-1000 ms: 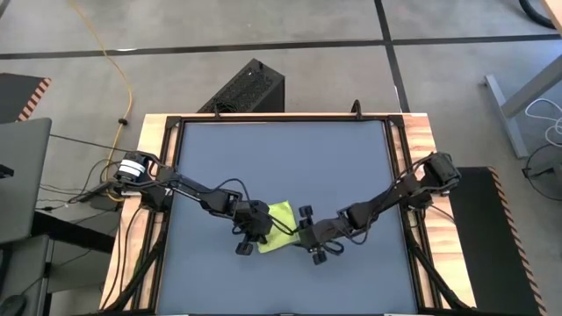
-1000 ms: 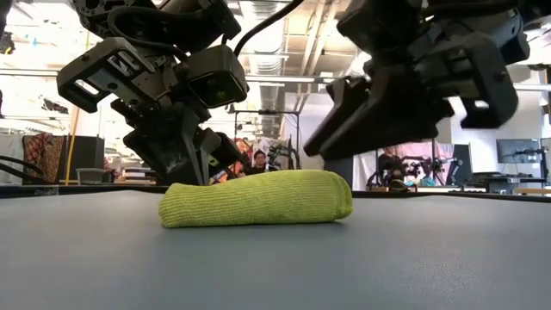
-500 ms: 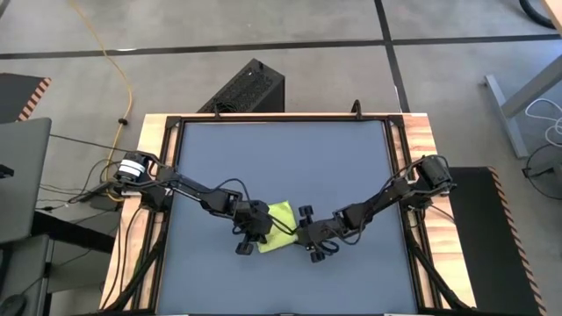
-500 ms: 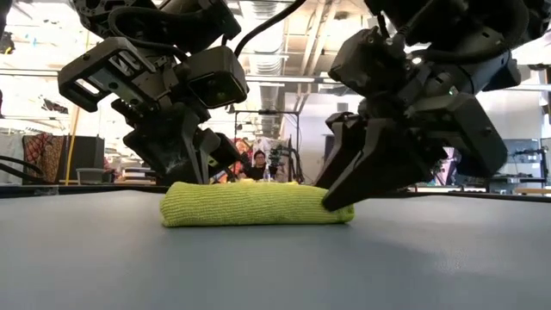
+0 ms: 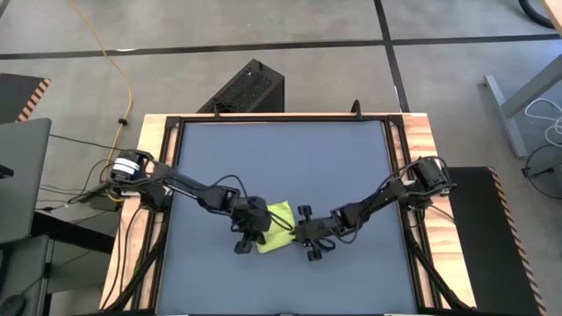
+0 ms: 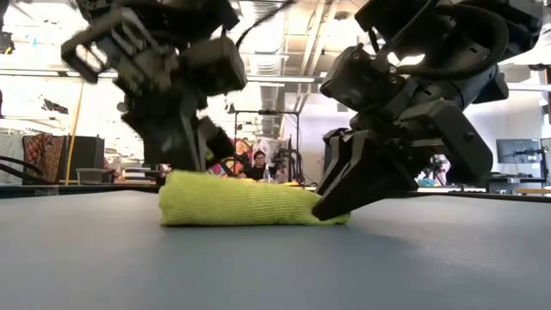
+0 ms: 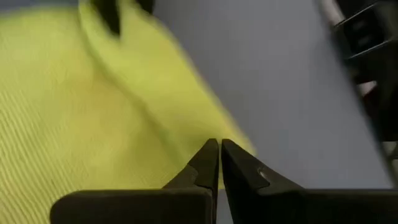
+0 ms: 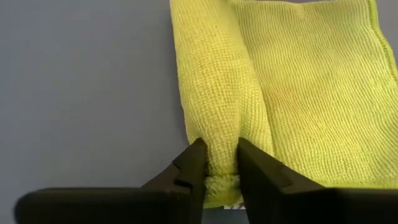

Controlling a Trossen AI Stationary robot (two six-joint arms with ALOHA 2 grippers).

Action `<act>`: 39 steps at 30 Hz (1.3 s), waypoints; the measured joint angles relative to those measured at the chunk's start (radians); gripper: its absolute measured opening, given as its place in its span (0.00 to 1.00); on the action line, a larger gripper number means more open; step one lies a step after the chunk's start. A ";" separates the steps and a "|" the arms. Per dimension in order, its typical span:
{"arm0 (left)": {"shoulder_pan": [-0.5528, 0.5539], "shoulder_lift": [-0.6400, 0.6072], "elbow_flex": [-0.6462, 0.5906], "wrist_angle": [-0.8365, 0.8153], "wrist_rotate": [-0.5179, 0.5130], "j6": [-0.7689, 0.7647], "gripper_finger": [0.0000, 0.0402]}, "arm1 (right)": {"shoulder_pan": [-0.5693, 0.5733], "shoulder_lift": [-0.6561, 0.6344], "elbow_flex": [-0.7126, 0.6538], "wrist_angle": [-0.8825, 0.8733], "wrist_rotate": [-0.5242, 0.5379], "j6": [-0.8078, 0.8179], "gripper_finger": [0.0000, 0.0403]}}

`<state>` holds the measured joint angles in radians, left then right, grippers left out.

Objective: Roll towel
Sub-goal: Roll the green microfiber towel

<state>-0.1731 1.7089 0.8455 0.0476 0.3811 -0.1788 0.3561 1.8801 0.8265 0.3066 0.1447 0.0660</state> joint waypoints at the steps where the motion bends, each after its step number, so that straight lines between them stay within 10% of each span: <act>1: 0.002 -0.017 0.000 0.000 0.003 0.004 0.02 | 0.000 0.000 0.000 -0.001 -0.002 0.010 0.24; 28: -0.151 -0.104 -0.230 0.364 -0.314 -0.018 0.01 | -0.127 0.004 0.000 -0.004 -0.360 0.379 0.12; 39: -0.157 -0.104 -0.230 0.353 -0.333 -0.061 0.31 | -0.164 0.006 0.034 -0.027 -0.424 0.408 0.12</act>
<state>-0.3305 1.6047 0.6151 0.4004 0.0482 -0.2403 0.1923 1.8862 0.8608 0.2800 -0.2798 0.4742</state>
